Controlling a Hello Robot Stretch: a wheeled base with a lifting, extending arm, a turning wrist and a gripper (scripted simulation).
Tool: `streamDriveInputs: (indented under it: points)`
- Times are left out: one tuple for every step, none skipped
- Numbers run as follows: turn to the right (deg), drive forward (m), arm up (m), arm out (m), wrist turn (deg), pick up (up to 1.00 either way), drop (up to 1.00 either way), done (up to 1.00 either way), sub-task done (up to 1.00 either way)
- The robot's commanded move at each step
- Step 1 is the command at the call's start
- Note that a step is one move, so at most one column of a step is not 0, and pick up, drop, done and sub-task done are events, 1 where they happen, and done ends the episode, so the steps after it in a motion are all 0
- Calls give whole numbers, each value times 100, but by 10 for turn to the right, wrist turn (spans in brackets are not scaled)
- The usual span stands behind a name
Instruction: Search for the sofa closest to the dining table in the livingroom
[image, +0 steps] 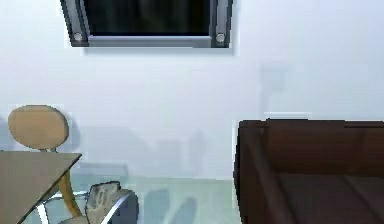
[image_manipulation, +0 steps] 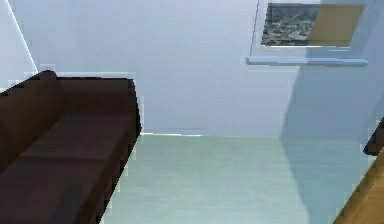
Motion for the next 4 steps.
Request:
streamDriveInputs:
  points:
    - [-450, 0, 0, 0, 0, 0, 0, 0, 0]
    - [-450, 0, 0, 0, 0, 0, 0, 0, 0]
    - [-390, 0, 0, 0, 0, 0, 0, 0, 0]
    - [0, 40, 0, 0, 0, 0, 0, 0, 0]
